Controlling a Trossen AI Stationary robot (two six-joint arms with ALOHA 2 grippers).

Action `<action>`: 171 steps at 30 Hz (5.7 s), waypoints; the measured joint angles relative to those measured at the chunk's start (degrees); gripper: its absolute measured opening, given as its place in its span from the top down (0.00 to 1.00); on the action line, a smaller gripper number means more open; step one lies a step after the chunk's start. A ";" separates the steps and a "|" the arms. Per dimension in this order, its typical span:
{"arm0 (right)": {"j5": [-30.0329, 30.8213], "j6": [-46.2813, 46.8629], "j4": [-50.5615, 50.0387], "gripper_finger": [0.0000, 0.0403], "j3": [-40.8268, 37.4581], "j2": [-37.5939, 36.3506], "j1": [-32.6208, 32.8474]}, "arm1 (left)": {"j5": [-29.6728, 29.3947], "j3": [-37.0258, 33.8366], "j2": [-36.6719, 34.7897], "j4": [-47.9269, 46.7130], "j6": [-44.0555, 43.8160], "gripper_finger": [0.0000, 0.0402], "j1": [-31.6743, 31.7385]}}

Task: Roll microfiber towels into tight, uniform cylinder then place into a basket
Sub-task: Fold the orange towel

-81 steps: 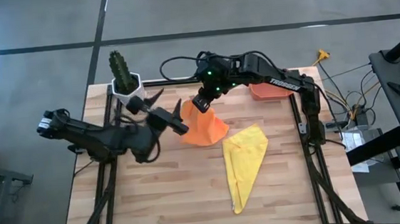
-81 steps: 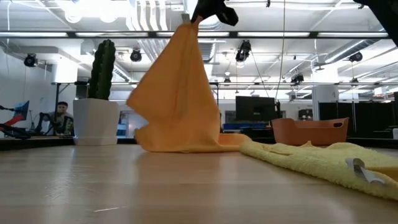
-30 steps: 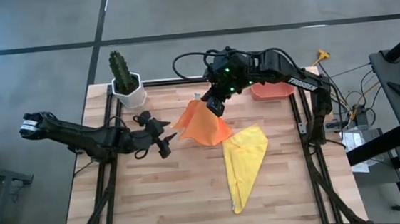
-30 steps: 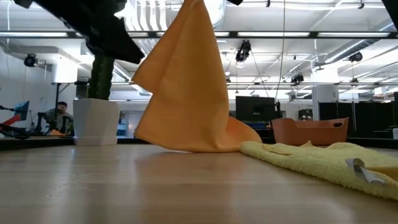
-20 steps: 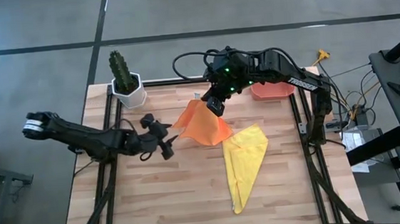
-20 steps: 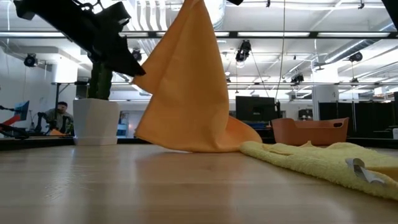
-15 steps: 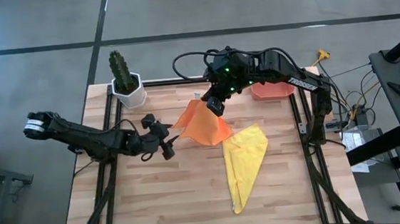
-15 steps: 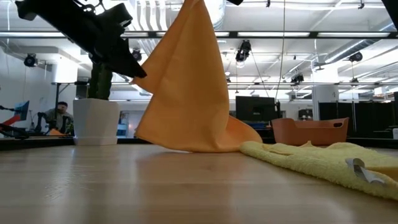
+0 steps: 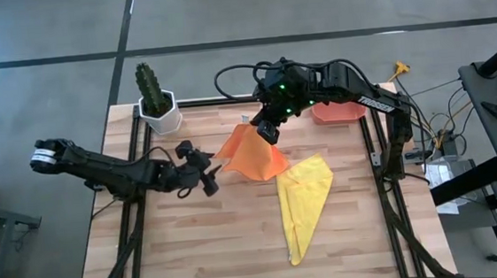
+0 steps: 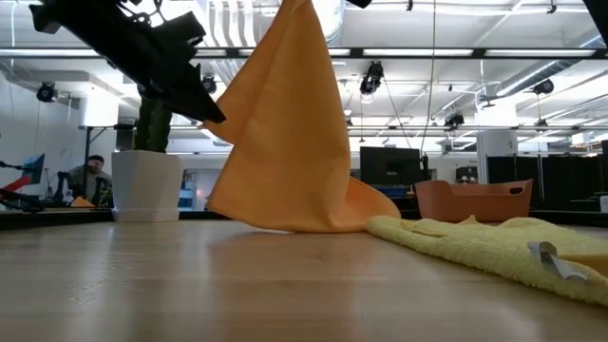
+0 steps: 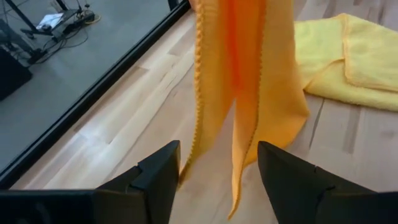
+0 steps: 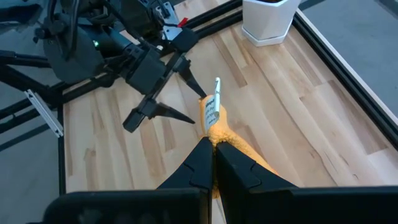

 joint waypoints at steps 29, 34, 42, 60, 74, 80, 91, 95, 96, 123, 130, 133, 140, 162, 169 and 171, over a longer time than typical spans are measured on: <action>-9.91 -8.12 -6.21 0.98 0.00 -3.82 0.02 | -1.47 32.46 -7.68 -50.59 -5.35 1.00 0.77; -7.00 -7.15 -9.60 0.98 -0.02 -3.82 -0.09 | -4.52 43.84 -8.09 -59.44 -5.80 1.00 0.77; -5.47 -7.93 -8.53 0.92 -0.01 -3.80 -0.02 | -6.24 56.53 -5.08 -61.34 -2.26 1.00 0.77; 2.64 -12.70 6.23 0.50 -3.76 -3.70 3.49 | -2.43 80.92 10.31 -63.38 -0.16 1.00 1.82; 4.39 -3.84 35.80 0.43 -15.53 -3.64 9.71 | 2.88 97.02 21.58 -79.18 -7.22 1.00 10.09; 2.22 -3.30 36.14 0.43 -21.07 -3.67 12.26 | 4.56 97.10 21.89 -77.24 -5.77 1.00 12.00; 18.33 -2.81 34.24 0.43 -21.74 -3.61 12.77 | 4.63 97.11 18.95 -77.17 -5.60 1.00 12.03; 19.18 -3.51 33.51 0.43 -19.99 -3.67 12.77 | 4.65 97.09 18.76 -77.17 -5.53 1.00 12.03; 19.66 -4.01 33.13 0.43 -19.64 -3.67 12.77 | 4.65 97.09 18.76 -77.17 -5.53 1.00 12.03; 21.43 -3.93 31.88 0.43 -12.98 -3.67 12.98 | 4.36 96.96 19.33 -77.17 -5.88 1.00 12.03; 26.75 0.41 32.69 0.45 -12.98 -3.67 13.46 | 4.31 96.96 19.33 -77.17 -5.92 1.00 12.03; 25.55 0.66 32.70 0.45 -12.98 -3.67 13.46 | 4.28 96.96 19.31 -77.17 -5.90 1.00 12.03; 25.44 12.38 35.10 0.45 -12.98 -3.65 13.60 | 4.26 96.96 19.27 -77.17 -5.72 1.00 12.03; 25.42 16.61 36.68 0.45 -12.96 -3.65 13.86 | 4.28 96.96 18.83 -77.19 -5.44 1.00 12.03; 25.42 16.61 36.58 0.45 -12.96 -3.65 13.86 | 4.28 96.96 18.81 -77.19 -5.46 1.00 12.03; 25.57 16.90 36.63 0.45 -12.96 -3.65 13.86 | 4.30 96.96 18.81 -77.19 -5.52 1.00 12.02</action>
